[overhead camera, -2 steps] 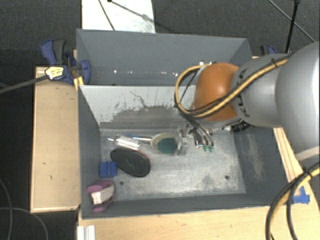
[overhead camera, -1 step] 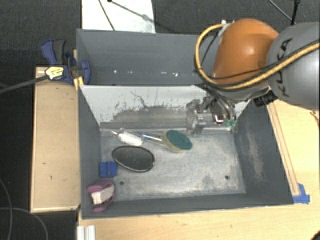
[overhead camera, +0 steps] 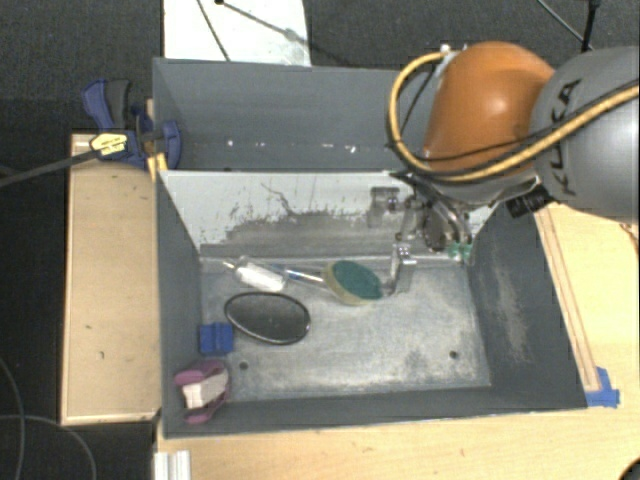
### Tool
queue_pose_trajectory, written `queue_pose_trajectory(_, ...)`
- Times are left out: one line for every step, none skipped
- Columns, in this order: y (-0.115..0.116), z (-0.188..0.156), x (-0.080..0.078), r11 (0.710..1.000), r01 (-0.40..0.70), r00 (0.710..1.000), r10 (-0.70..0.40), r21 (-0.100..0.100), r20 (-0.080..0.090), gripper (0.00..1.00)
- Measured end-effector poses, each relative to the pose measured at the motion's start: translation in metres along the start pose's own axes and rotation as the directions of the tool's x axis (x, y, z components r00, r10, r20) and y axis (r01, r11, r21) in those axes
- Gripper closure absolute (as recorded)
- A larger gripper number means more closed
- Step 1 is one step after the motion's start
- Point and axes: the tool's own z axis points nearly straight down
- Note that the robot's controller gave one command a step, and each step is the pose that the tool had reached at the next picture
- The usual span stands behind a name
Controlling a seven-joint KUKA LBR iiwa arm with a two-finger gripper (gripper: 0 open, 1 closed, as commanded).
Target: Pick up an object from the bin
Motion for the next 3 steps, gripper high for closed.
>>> queue_pose_trajectory(-0.011,0.077,0.013,0.992,-0.125,0.992,0.125,0.001,-0.008,0.00)
queue_pose_trajectory(-0.019,0.160,-0.008,0.974,-0.227,0.974,0.227,0.002,-0.006,0.00)
queue_pose_trajectory(-0.019,0.156,-0.010,0.974,-0.225,0.974,0.225,0.001,-0.001,1.00)
